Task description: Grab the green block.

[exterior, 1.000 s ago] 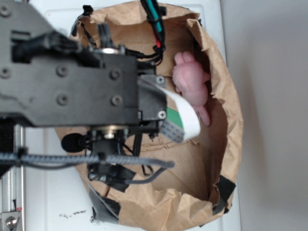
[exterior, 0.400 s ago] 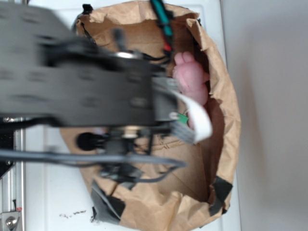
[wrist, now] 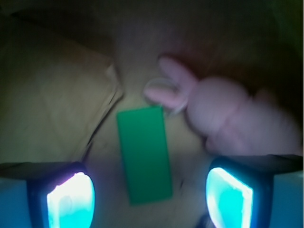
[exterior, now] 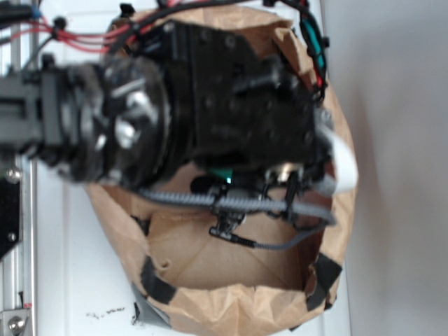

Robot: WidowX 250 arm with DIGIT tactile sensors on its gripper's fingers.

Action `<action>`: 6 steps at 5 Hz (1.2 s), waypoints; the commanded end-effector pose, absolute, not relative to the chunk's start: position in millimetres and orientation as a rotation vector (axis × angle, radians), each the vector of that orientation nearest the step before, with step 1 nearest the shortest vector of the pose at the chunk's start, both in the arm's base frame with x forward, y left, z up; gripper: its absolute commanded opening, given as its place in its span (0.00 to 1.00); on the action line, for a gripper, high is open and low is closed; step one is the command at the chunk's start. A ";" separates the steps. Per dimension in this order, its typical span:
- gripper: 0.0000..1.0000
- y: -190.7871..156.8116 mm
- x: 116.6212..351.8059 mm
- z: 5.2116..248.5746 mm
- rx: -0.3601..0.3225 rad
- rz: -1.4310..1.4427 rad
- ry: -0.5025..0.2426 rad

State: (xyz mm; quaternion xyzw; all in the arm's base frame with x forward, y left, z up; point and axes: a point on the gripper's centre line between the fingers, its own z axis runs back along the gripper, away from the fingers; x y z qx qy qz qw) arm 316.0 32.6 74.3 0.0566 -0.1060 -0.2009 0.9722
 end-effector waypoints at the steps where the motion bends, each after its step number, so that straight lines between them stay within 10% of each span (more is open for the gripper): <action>1: 1.00 21.4 321.9 76.0 0.125 -0.474 -0.339; 6: 1.00 15.0 324.4 60.4 0.072 -0.466 -0.243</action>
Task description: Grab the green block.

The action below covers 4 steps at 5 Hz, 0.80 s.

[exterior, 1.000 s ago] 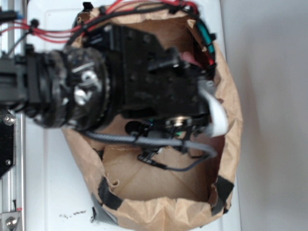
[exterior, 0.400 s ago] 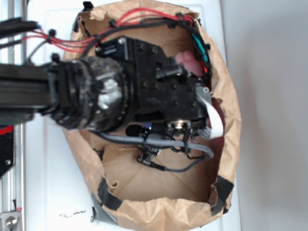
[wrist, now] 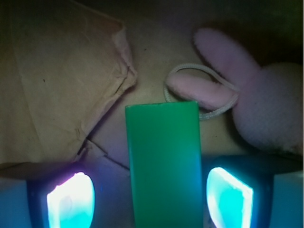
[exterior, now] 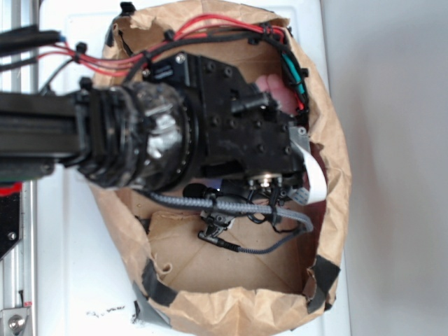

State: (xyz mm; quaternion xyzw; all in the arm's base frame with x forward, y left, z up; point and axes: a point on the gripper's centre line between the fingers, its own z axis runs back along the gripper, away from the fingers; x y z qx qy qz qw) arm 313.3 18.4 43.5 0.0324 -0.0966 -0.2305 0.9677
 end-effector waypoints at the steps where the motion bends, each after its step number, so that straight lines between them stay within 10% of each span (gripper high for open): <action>1: 1.00 16.2 325.3 52.6 0.045 -0.491 -0.232; 3: 1.00 7.9 327.2 38.1 0.068 -0.508 -0.221; 4: 0.00 7.9 325.2 37.9 0.081 -0.492 -0.234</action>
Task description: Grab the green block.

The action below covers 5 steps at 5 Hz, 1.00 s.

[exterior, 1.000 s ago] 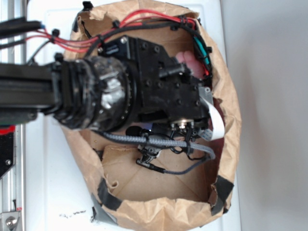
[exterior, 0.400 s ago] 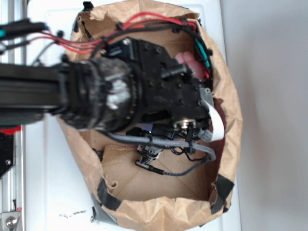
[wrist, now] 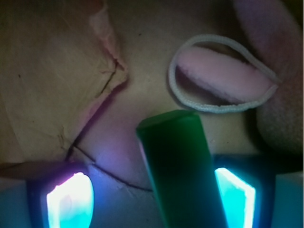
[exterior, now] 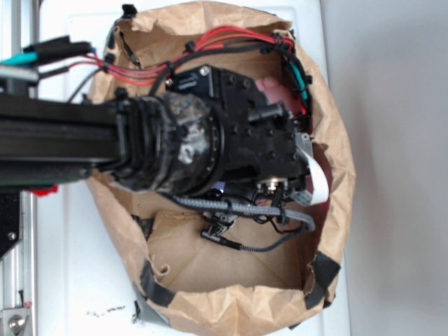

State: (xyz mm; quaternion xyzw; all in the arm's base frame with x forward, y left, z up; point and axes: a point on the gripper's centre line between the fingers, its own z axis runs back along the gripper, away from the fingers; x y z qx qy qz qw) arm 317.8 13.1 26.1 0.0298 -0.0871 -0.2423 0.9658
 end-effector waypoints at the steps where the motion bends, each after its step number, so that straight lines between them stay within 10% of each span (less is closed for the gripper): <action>1: 0.00 7.7 323.0 38.1 0.101 -0.484 -0.252; 5: 0.00 21.9 304.4 99.6 0.062 -0.313 -0.236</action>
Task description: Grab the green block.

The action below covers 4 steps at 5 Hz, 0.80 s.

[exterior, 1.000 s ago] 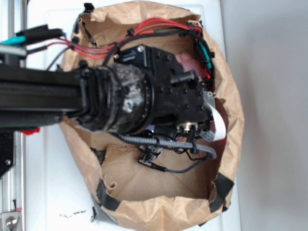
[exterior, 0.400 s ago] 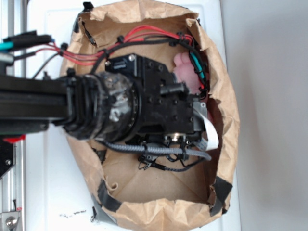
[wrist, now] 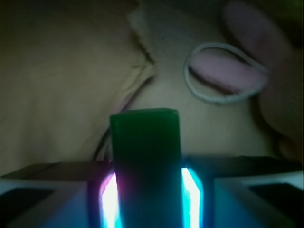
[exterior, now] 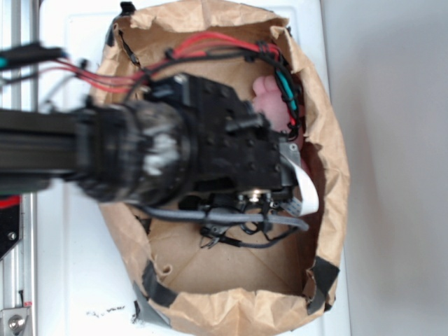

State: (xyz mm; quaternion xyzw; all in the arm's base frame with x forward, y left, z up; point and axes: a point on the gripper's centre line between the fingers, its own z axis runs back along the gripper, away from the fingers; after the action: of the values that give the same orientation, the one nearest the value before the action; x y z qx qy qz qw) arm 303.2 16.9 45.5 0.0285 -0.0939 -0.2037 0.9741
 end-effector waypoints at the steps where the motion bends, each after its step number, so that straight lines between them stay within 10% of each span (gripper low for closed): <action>1: 0.00 27.5 299.3 121.3 0.144 -0.139 -0.197; 4: 0.00 39.3 284.2 187.2 0.116 0.031 -0.179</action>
State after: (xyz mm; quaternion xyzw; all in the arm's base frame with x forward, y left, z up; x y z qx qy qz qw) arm 277.9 38.8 157.4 0.0555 -0.0418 0.0035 0.9976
